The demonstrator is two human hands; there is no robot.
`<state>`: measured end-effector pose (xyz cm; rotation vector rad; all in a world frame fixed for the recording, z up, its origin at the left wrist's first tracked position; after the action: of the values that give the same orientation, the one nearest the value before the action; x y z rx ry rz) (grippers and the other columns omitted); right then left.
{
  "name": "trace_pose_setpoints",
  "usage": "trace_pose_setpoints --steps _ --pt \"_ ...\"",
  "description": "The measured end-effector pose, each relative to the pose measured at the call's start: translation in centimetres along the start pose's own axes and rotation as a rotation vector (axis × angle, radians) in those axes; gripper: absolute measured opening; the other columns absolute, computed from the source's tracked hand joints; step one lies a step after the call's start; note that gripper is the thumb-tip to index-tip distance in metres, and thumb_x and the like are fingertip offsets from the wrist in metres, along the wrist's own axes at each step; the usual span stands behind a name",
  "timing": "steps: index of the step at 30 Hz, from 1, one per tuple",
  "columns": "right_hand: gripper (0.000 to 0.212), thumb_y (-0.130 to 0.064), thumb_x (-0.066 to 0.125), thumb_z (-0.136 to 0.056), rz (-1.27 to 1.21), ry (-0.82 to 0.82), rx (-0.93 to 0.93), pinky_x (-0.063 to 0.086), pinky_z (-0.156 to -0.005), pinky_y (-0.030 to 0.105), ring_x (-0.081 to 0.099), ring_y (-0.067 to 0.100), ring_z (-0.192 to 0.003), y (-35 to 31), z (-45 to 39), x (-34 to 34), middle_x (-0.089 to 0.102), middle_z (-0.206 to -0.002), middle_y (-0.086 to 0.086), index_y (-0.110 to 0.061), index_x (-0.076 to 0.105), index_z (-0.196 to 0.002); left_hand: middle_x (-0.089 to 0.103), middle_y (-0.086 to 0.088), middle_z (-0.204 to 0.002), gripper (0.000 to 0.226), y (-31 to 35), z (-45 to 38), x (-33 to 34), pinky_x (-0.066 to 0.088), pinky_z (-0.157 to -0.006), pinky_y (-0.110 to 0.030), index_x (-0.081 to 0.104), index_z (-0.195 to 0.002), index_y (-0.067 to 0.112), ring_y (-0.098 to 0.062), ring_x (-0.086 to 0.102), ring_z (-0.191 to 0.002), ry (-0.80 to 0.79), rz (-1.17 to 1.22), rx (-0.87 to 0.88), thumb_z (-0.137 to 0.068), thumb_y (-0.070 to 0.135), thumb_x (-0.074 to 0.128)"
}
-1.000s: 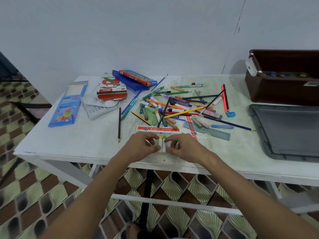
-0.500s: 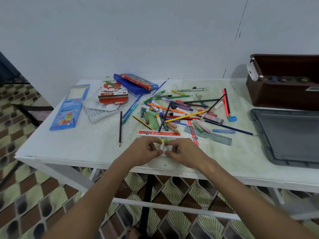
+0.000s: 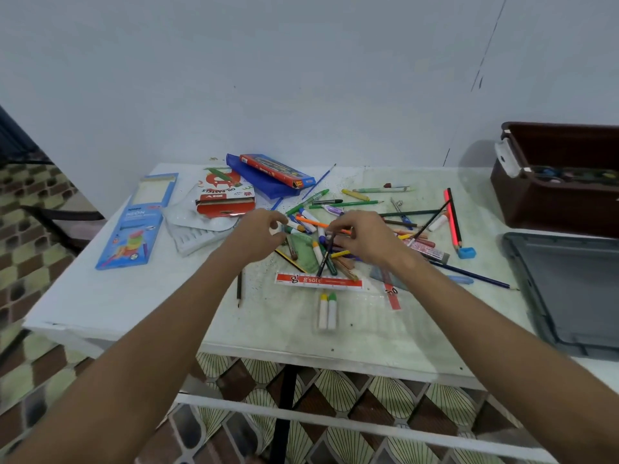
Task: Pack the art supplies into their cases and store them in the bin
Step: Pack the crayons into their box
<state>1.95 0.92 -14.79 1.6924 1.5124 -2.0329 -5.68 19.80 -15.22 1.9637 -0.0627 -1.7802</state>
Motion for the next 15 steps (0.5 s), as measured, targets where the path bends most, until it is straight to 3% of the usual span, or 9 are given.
trace_pose_setpoints --steps 4,9,12,15 --pt "0.032 -0.017 0.072 -0.084 0.117 -0.127 -0.025 0.041 -0.078 0.024 0.056 0.015 -0.091 0.8 -3.5 1.0 0.063 -0.114 0.006 -0.017 0.069 -0.116 0.063 -0.007 -0.113 0.032 -0.4 -2.9 0.3 0.043 -0.08 -0.028 0.064 -0.121 0.022 -0.02 0.058 -0.097 -0.035 -0.055 0.051 -0.089 0.025 0.063" --pt "0.032 -0.012 0.066 -0.082 0.223 -0.253 -0.083 0.046 -0.082 0.03 0.059 0.023 -0.093 1.2 -5.7 2.7 0.064 -0.102 0.009 -0.022 0.071 -0.112 0.062 -0.006 -0.12 0.031 -0.9 -5.3 1.9 0.044 -0.076 -0.029 0.064 -0.123 0.025 -0.015 0.054 -0.083 -0.145 -0.086 0.118 -0.092 0.022 0.06" --pt "0.032 -0.013 0.064 -0.082 0.269 -0.316 -0.086 0.045 -0.086 0.035 0.052 0.025 -0.1 1.0 -6.4 3.2 0.054 -0.103 0.008 -0.027 0.072 -0.11 0.063 -0.007 -0.12 0.029 -0.8 -6.1 2.7 0.046 -0.08 -0.031 0.065 -0.122 0.023 -0.018 0.056 -0.089 -0.208 -0.099 0.172 -0.094 0.017 0.057" --pt "0.03 -0.019 0.066 -0.083 0.339 -0.381 -0.089 0.042 -0.083 0.032 0.047 0.023 -0.1 0.9 -6.9 3.5 0.044 -0.101 0.005 -0.027 0.07 -0.112 0.061 -0.006 -0.115 0.026 -0.9 -6.7 3.2 0.049 -0.084 -0.037 0.066 -0.12 0.023 -0.022 0.057 -0.096 -0.244 -0.151 0.176 -0.096 0.023 0.055"
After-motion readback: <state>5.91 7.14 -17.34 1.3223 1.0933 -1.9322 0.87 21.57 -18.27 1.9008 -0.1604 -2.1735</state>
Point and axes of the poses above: each hand's wrist, its own z-axis away from the middle knuckle, its own x-axis out of the palm, y = z × x, the point moved 6 cm from there along -z, towards the middle knuckle
